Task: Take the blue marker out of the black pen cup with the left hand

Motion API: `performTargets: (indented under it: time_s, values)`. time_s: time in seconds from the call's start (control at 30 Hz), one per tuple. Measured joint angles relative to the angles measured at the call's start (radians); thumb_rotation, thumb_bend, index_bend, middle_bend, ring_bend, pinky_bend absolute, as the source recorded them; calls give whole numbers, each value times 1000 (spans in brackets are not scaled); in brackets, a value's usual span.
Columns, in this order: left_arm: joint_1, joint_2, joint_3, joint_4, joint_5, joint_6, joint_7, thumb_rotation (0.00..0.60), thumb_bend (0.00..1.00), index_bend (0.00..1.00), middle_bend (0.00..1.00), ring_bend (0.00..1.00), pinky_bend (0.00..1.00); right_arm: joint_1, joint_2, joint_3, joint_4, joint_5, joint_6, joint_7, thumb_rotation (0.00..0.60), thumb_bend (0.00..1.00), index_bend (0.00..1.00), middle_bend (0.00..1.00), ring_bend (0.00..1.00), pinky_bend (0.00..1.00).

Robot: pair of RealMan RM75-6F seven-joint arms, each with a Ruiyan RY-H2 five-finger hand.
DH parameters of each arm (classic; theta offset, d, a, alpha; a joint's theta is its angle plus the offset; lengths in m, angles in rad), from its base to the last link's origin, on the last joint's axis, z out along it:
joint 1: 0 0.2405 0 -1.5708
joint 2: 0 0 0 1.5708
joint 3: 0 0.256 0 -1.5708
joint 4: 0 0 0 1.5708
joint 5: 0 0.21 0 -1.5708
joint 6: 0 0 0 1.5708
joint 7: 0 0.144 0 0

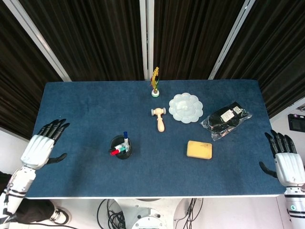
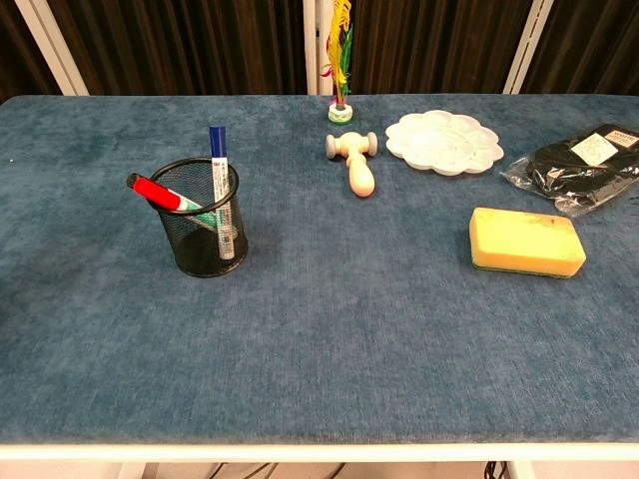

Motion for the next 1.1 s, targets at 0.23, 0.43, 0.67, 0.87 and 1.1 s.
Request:
performTargets:
  time_s: [0.23,0.43,0.67,0.87,1.1]
  values:
    - [-199,76,-99,-115,-146,-311,20,600,191,137,70,0,177,27,52,24,-82,-3,-4,-94,600,153,0,0,0,0]
    - [-386,85,-152,-129,-346,-577,75,600,191,170,98,3,177,39,69,21,-111,3,-27,-128,600,153,0,0,0,0]
    - [-562,42,-154,-81,-594,-735,163,600,229,256,188,29,185,39,59,15,-107,22,-37,-130,600,155,0,0,0,0]
    - [-692,1,-109,-27,-783,-819,198,600,270,313,225,57,188,43,61,17,-116,21,-37,-134,600,155,0,0,0,0]
    - [-798,-44,-41,23,-905,-900,187,600,287,342,251,61,180,49,65,20,-124,21,-35,-143,600,155,0,0,0,0]
